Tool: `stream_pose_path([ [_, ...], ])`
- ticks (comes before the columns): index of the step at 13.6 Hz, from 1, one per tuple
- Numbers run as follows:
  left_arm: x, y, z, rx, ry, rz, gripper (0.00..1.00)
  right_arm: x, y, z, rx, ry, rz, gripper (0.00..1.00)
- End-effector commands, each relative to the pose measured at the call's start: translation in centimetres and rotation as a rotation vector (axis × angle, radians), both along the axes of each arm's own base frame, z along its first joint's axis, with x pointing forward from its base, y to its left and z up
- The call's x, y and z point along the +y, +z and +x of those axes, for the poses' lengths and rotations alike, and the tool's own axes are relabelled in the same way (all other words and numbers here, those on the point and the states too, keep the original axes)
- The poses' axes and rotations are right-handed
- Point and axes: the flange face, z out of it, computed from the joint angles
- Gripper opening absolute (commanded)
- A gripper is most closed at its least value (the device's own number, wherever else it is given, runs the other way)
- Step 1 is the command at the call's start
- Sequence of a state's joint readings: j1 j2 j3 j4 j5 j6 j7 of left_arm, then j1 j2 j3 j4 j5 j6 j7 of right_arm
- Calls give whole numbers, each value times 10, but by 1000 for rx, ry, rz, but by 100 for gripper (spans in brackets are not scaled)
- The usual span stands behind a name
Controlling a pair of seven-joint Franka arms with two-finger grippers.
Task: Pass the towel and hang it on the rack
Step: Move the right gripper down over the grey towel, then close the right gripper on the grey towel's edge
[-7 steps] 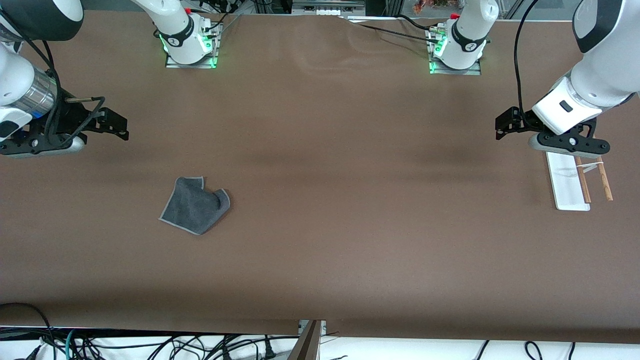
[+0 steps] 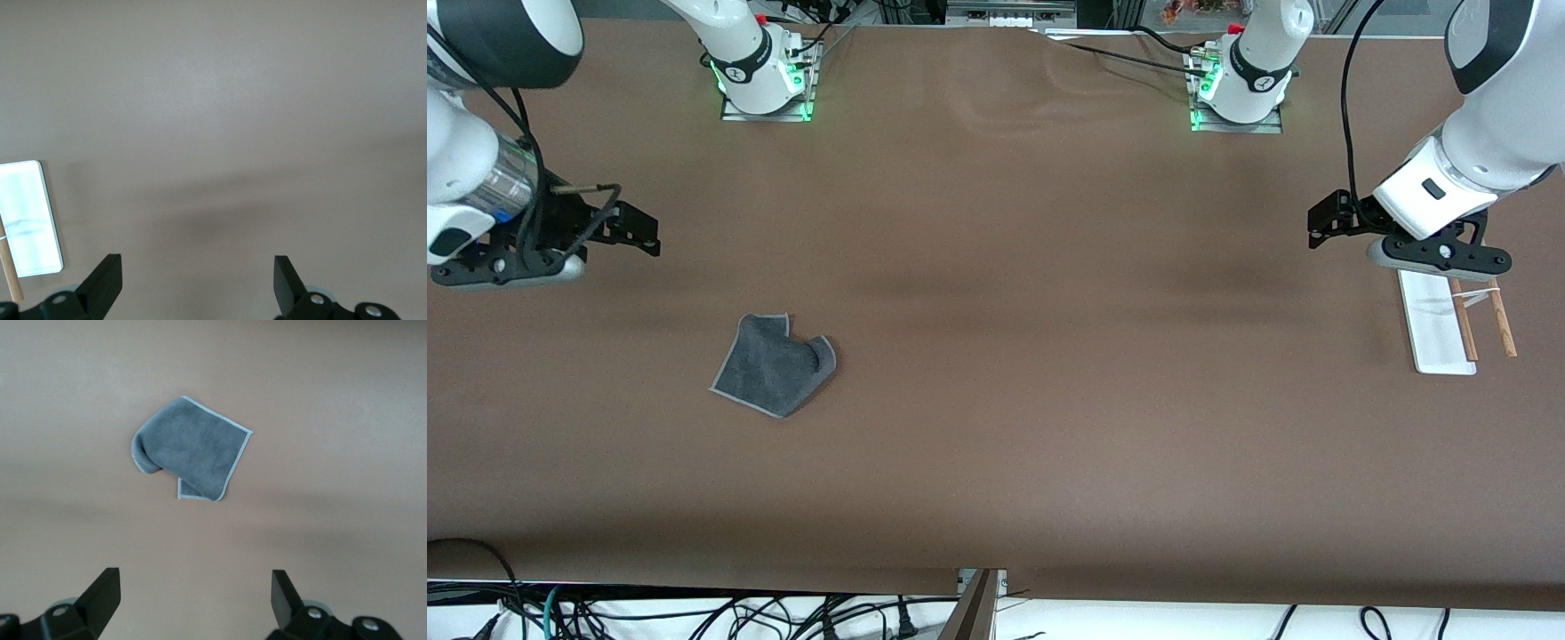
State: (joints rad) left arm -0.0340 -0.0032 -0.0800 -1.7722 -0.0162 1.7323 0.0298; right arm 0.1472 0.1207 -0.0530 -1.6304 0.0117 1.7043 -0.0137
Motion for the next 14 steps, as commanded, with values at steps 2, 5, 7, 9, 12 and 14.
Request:
stream_pose_path([
  [2, -1, 5, 4, -10, -13, 17, 100, -5, -114, 56, 15, 11, -46, 100],
  [5, -1, 5, 4, -10, -13, 17, 100, -4, -214, 91, -58, 27, -45, 100],
  [7, -1, 5, 4, -10, -13, 17, 100, -18, -259, 98, -57, 15, -37, 99],
  [9, -1, 5, 4, -10, -13, 17, 100, -20, -301, 100, -55, 12, -36, 99],
  [12, -1, 5, 4, -10, -13, 17, 100, -27, -331, 97, -38, 3, -38, 98],
  [14, -1, 5, 4, -10, -13, 17, 100, -27, -350, 94, -25, 2, -37, 94],
])
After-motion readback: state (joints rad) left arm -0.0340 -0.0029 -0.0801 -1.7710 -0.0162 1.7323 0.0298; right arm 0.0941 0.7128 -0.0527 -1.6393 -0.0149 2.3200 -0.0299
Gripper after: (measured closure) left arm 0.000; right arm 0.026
